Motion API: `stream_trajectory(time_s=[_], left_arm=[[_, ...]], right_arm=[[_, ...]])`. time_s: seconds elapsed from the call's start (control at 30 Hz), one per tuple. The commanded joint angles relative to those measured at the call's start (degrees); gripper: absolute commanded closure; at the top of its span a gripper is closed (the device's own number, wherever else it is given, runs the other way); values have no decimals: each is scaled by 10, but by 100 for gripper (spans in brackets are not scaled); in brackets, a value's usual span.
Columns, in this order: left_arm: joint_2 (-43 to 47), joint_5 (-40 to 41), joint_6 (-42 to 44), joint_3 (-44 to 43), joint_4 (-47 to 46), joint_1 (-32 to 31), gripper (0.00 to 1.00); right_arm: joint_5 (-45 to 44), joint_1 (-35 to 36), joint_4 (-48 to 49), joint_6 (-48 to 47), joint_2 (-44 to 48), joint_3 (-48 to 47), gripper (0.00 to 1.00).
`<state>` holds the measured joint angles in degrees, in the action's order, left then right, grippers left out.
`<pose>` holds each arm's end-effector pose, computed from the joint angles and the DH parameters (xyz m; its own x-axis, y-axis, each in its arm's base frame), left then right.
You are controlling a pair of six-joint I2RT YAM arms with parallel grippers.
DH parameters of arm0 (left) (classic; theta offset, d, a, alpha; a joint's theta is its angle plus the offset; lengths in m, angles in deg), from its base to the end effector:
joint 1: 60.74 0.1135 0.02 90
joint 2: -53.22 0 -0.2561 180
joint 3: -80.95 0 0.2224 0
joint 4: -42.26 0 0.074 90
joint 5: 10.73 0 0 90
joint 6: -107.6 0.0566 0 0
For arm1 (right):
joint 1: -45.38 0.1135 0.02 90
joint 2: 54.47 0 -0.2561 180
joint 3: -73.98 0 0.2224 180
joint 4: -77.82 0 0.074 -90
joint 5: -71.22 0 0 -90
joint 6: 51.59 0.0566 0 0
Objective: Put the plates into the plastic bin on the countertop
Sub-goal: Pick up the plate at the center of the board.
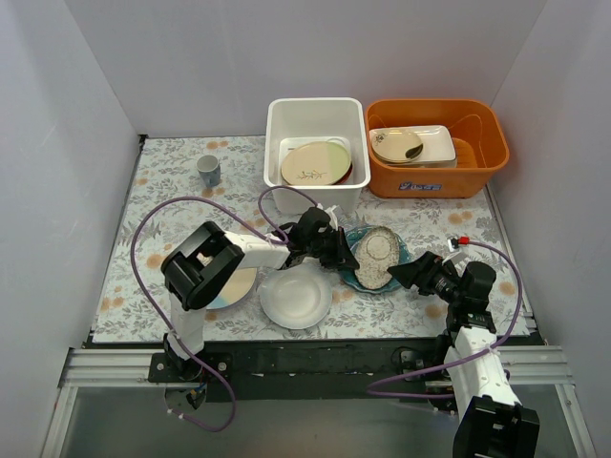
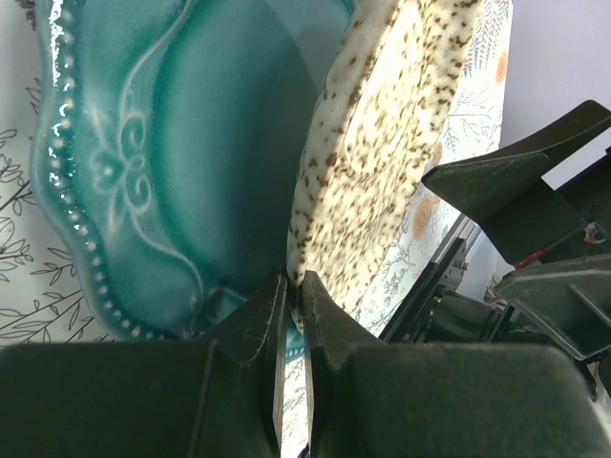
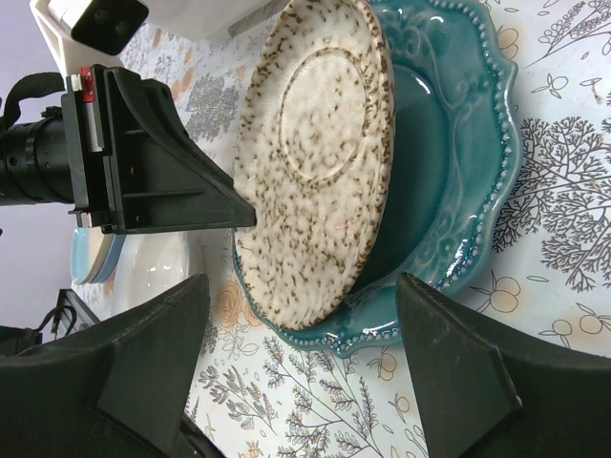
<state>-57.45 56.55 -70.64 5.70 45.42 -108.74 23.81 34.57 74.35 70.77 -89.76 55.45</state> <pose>0.2449 -0.3047 0.1455 -0.8999 -0.3784 0.2167 -0.3898 0.4753 -0.7888 0.1373 0.0128 0.1573 -0.5468 0.5056 -0.6673 -0.2284 0.6767 0.6999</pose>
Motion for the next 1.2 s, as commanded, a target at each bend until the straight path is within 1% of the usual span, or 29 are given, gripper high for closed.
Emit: stream_trajectory(time_s=[0.0, 0.63, 1.03, 1.17], left_arm=[[55, 7, 27, -3, 24, -5, 100], [92, 33, 48, -13, 71, -4, 100], [117, 46, 55, -21, 90, -3, 100], [124, 51, 59, -26, 99, -2, 100]], right_arm=[[4, 0, 23, -5, 4, 3, 14], [6, 1, 24, -12, -1, 1, 14], [0, 1, 15, -22, -3, -2, 11], [-5, 1, 12, -25, -2, 0, 7]])
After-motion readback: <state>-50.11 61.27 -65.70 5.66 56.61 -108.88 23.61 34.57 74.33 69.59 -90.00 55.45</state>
